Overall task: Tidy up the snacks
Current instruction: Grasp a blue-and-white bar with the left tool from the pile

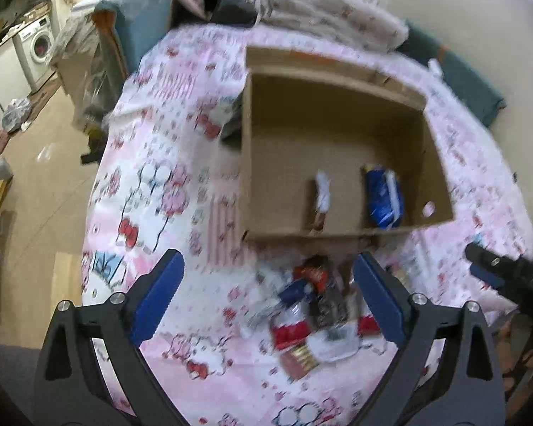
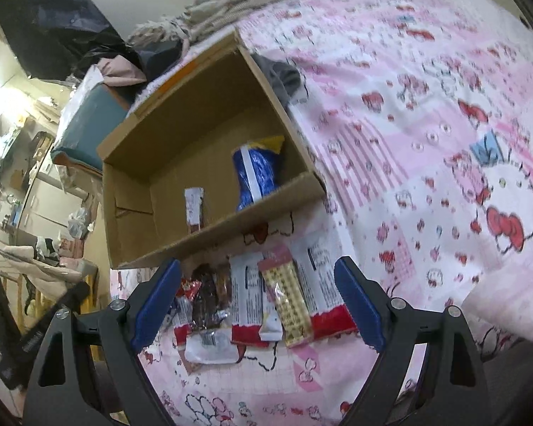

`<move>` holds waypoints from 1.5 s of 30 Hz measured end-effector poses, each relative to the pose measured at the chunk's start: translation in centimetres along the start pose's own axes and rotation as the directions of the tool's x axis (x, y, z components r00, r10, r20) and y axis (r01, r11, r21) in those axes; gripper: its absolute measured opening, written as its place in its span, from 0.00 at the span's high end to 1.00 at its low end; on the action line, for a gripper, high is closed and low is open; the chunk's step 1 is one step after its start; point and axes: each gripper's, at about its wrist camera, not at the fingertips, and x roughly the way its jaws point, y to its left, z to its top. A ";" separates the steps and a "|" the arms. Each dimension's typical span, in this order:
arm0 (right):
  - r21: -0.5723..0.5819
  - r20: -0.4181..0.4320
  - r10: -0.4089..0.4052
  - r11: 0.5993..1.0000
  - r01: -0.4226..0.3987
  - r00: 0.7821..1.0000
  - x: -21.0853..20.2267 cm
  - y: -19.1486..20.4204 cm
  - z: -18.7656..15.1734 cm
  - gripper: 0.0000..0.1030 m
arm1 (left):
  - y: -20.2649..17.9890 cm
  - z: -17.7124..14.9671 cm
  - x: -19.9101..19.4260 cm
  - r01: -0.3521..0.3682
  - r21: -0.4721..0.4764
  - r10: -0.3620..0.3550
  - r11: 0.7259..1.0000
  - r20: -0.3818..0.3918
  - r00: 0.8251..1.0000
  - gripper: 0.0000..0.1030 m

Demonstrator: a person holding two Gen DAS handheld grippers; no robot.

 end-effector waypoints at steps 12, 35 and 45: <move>0.095 -0.108 -0.032 0.995 0.042 0.994 2.7 -1.4 -0.3 0.13 | 1.2 -2.1 5.3 0.017 -0.071 -0.032 0.997 -0.219 0.975 0.31; 0.106 -0.166 -0.098 0.988 0.117 0.981 3.8 -3.0 0.1 0.47 | -0.8 -4.6 5.8 0.063 -0.025 -0.068 0.998 -0.309 0.949 0.87; -0.155 -0.266 -0.352 0.934 0.321 0.897 8.6 -1.6 -0.5 0.54 | 1.3 -2.8 6.3 0.027 -0.095 -0.053 0.995 -0.287 0.956 0.87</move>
